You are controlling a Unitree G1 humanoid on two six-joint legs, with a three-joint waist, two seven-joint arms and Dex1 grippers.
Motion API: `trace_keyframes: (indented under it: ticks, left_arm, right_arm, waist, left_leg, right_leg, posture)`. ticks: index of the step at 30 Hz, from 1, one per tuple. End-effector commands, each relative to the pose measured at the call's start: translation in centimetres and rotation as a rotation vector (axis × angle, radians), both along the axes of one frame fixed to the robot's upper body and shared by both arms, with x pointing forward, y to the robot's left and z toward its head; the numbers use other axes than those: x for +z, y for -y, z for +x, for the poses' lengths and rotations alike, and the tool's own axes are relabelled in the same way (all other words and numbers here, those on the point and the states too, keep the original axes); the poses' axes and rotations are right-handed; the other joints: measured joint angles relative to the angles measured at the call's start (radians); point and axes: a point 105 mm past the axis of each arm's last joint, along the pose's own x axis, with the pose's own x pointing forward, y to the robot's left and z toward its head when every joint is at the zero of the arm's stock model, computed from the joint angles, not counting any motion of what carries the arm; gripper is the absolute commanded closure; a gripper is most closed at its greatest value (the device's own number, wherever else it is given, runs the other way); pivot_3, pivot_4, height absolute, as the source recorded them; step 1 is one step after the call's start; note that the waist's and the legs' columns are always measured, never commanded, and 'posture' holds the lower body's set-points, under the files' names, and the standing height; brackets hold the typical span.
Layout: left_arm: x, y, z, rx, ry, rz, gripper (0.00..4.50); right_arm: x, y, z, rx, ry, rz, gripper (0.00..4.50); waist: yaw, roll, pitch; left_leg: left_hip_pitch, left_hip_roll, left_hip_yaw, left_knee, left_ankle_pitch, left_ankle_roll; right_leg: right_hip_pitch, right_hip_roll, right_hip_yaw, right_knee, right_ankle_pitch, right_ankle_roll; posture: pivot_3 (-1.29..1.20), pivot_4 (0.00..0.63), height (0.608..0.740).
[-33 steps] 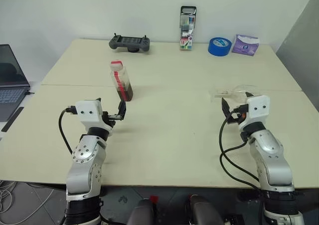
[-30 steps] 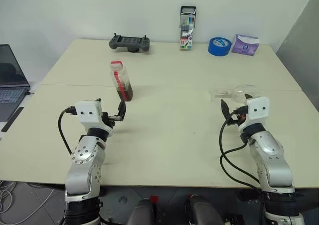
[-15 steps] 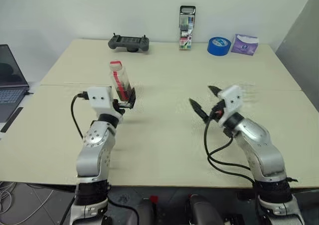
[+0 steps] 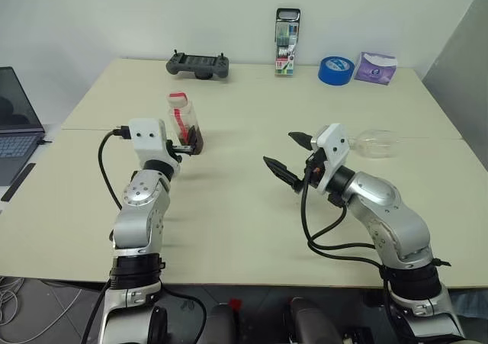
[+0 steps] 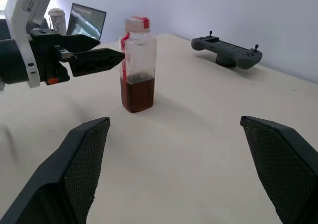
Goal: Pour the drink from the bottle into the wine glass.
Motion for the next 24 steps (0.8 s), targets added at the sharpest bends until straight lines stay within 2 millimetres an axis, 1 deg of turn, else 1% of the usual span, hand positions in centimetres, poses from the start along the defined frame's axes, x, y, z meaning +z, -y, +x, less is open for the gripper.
trace_keyframes:
  ticks: [1, 7, 11, 16, 24]
  left_arm:
    - [1.9, 0.3, 0.6, -0.013, 0.068, 0.023, 0.00]
    - [1.9, 0.4, 2.1, -0.028, 0.071, 0.042, 0.00]
    - [2.3, 0.5, 3.0, -0.035, 0.095, 0.047, 0.00]
    - [2.8, 1.0, 4.2, -0.064, 0.127, 0.037, 0.00]
    - [2.4, 1.6, 5.4, -0.075, 0.129, 0.040, 0.00]
  right_arm:
    - [1.7, -0.4, -0.4, 0.022, 0.066, 0.008, 0.02]
    - [1.9, -0.4, -0.4, 0.019, 0.071, 0.011, 0.02]
    - [1.9, -0.3, -0.4, 0.009, 0.070, 0.007, 0.02]
    - [1.8, -0.1, -0.3, -0.007, 0.072, 0.001, 0.02]
    - [1.6, 0.3, -0.3, -0.030, 0.072, -0.008, 0.02]
  waist:
    - [0.000, 0.000, 0.000]
    - [-0.001, 0.000, 0.000]
    - [-0.001, 0.000, 0.000]
    - [-0.001, 0.000, 0.000]
    - [-0.001, 0.000, 0.000]
  left_leg:
    - [0.000, 0.000, 0.000, 0.000, 0.000, 0.000]
    - [0.000, 0.000, 0.000, 0.000, 0.000, 0.000]
    - [0.000, 0.000, 0.000, 0.000, 0.000, 0.000]
    - [0.000, 0.000, 0.000, 0.000, 0.000, 0.000]
    - [0.000, 0.000, 0.000, 0.000, 0.000, 0.000]
  right_leg:
    - [0.000, 0.000, 0.000, 0.000, 0.000, 0.000]
    - [-0.001, 0.000, 0.000, 0.000, 0.000, 0.000]
    - [-0.001, 0.000, 0.000, 0.000, 0.000, 0.000]
    - [-0.001, 0.000, 0.000, 0.000, 0.000, 0.000]
    - [-0.001, 0.000, 0.000, 0.000, 0.000, 0.000]
  posture:
    - [0.00, 0.150, 0.740]
    - [0.00, 0.150, 0.740]
    - [0.00, 0.150, 0.740]
    - [0.00, 0.150, 0.740]
    - [0.00, 0.150, 0.740]
